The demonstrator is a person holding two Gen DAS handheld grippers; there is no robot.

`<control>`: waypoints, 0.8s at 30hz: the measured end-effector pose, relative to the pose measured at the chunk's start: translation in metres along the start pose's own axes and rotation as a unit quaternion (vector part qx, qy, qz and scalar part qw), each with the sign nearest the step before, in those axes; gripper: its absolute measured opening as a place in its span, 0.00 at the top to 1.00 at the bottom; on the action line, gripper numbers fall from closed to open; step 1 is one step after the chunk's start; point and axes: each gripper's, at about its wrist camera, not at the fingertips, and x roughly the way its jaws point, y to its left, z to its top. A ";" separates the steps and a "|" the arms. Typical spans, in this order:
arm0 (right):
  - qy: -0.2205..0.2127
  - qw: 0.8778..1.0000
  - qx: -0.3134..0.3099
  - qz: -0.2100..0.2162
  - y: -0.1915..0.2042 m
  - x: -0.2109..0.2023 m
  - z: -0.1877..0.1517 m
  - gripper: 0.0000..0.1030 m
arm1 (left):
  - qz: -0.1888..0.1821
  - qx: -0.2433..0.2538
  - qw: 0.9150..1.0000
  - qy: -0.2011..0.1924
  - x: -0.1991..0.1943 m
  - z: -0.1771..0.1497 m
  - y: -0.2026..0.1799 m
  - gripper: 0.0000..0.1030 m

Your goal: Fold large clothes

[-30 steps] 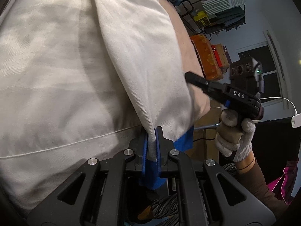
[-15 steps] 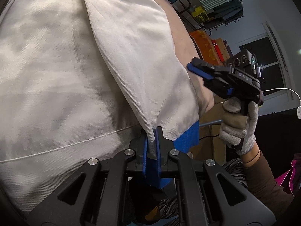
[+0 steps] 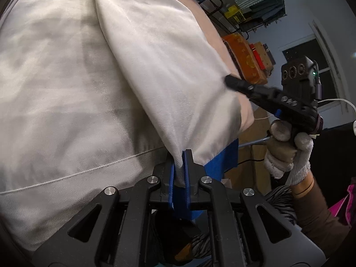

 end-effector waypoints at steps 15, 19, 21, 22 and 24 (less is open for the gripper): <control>0.007 0.991 0.095 0.095 -0.061 0.007 -0.023 0.40 | 0.057 0.077 0.992 -0.082 -0.056 0.007 -0.030 0.89; 0.022 0.992 0.066 0.104 -0.047 0.016 -0.023 0.40 | 0.078 0.080 0.990 -0.087 -0.037 0.024 -0.035 0.89; 0.032 0.994 0.047 0.098 -0.037 0.021 -0.023 0.48 | 0.093 0.084 0.989 -0.082 -0.026 0.029 -0.030 0.89; 0.038 0.994 0.040 0.091 -0.033 0.025 -0.023 0.65 | 0.101 0.084 0.989 -0.075 -0.018 0.031 -0.027 0.89; 0.061 0.995 0.036 0.075 -0.028 0.036 -0.026 0.88 | 0.113 0.079 0.989 -0.053 0.000 0.030 -0.017 0.89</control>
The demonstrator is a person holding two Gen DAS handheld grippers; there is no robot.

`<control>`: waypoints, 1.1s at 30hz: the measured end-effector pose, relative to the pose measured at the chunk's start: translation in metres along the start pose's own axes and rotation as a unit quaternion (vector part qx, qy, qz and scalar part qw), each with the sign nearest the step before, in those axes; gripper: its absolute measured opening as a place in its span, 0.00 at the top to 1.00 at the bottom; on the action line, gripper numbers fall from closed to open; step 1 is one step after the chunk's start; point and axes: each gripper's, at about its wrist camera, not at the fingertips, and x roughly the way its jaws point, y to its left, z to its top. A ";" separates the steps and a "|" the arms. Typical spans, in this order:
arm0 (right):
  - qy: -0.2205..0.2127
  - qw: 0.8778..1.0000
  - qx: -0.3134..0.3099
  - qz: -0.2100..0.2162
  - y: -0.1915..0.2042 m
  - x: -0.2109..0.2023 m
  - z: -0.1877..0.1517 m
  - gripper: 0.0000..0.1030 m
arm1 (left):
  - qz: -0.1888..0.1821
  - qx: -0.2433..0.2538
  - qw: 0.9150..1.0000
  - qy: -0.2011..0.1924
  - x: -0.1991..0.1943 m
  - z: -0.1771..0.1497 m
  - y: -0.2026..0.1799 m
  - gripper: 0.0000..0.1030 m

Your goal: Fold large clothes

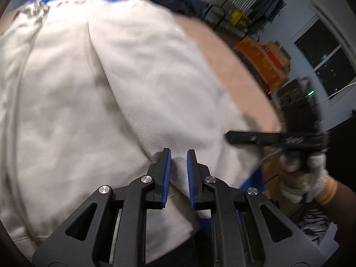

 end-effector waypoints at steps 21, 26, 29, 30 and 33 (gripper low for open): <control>-0.026 0.992 -0.082 -0.091 0.079 -0.001 0.034 0.95 | -0.048 0.016 0.999 0.014 -0.006 -0.033 -0.021 0.89; -0.035 0.988 -0.111 -0.101 0.097 -0.002 0.038 0.95 | -0.065 -0.016 0.997 -0.044 -0.049 -0.022 -0.005 0.89; -0.034 0.985 -0.131 -0.105 0.110 0.002 0.040 0.95 | -0.076 -0.054 0.992 -0.087 -0.079 -0.024 0.015 0.89; -0.033 0.984 -0.138 -0.105 0.115 0.004 0.041 0.95 | -0.080 -0.068 0.989 -0.100 -0.088 -0.025 0.022 0.89; -0.027 0.982 -0.160 -0.100 0.131 0.013 0.043 0.95 | -0.079 -0.106 0.983 -0.129 -0.105 -0.030 0.043 0.89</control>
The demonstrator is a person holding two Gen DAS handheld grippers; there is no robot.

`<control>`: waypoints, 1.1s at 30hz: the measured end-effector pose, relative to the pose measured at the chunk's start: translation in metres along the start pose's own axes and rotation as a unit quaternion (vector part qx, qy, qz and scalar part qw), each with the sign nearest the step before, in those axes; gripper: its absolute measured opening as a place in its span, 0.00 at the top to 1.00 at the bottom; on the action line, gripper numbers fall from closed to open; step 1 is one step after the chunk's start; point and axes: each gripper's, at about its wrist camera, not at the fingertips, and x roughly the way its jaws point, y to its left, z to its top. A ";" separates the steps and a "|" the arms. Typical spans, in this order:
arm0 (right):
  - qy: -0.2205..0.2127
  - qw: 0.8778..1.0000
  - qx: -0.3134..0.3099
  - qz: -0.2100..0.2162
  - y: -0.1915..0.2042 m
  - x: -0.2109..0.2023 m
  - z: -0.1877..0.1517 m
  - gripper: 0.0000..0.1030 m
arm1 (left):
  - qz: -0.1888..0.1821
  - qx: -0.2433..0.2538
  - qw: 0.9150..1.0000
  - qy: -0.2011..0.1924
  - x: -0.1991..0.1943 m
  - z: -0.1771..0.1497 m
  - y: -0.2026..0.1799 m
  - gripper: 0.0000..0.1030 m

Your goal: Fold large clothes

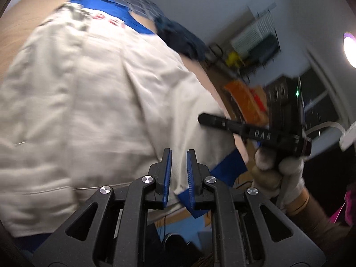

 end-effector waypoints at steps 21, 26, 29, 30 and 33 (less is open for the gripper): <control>0.109 0.991 -0.079 0.026 0.070 0.139 0.018 0.90 | 0.025 -0.130 0.990 -0.049 -0.045 0.004 0.096 0.71; 0.100 0.990 -0.032 0.092 0.051 0.127 0.017 0.68 | -0.004 -0.146 0.989 -0.028 -0.029 0.006 0.098 0.58; 0.079 0.988 -0.016 0.130 0.042 0.103 0.018 0.61 | -0.019 -0.157 0.987 -0.020 -0.020 0.011 0.099 0.55; 0.070 0.987 -0.010 0.144 0.038 0.095 0.018 0.60 | -0.023 -0.160 0.987 -0.017 -0.017 0.012 0.099 0.51; 0.044 0.986 0.008 0.160 0.024 0.073 0.022 0.57 | -0.026 -0.165 0.986 -0.008 -0.008 0.015 0.097 0.48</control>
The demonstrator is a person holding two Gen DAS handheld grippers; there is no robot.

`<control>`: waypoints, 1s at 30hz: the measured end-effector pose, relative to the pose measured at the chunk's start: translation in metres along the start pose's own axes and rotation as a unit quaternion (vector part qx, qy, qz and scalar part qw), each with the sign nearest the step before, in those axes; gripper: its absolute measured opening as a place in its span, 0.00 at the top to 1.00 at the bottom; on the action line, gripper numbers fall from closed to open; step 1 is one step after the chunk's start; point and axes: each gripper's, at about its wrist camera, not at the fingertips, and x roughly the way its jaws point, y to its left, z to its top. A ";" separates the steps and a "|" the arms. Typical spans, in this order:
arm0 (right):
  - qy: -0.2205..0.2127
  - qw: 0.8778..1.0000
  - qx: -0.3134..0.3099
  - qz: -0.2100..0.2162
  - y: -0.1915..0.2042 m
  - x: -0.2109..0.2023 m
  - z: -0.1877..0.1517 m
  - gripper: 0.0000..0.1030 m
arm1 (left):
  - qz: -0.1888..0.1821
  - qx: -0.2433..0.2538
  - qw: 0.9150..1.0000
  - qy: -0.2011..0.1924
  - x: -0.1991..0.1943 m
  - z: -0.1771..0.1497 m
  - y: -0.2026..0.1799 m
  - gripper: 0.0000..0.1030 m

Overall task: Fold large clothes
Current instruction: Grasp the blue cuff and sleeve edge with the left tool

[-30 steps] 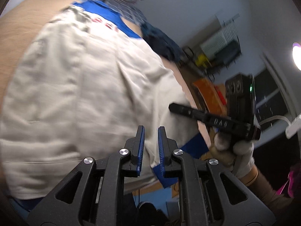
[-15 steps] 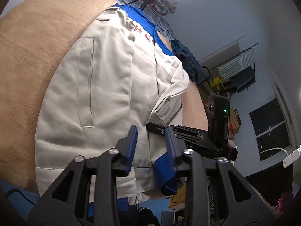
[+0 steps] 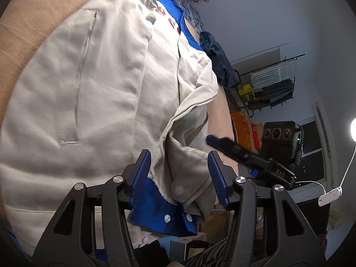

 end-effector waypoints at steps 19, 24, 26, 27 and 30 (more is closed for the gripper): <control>-0.109 0.981 0.142 -0.068 -0.098 -0.046 0.040 0.39 | 0.123 0.117 0.983 0.069 0.069 0.002 -0.033 0.35; -0.130 0.973 0.177 -0.073 -0.124 -0.045 0.056 0.39 | 0.144 0.166 0.972 0.083 0.073 -0.015 -0.043 0.72; -0.140 0.968 0.197 -0.071 -0.136 -0.047 0.061 0.39 | 0.136 0.164 0.973 0.085 0.070 -0.017 -0.042 0.82; -0.147 0.964 0.210 -0.068 -0.143 -0.048 0.065 0.39 | 0.130 0.163 0.974 0.084 0.067 -0.018 -0.042 0.83; -0.168 0.954 0.243 -0.056 -0.161 -0.052 0.074 0.39 | 0.123 0.167 0.975 0.080 0.062 -0.019 -0.045 0.87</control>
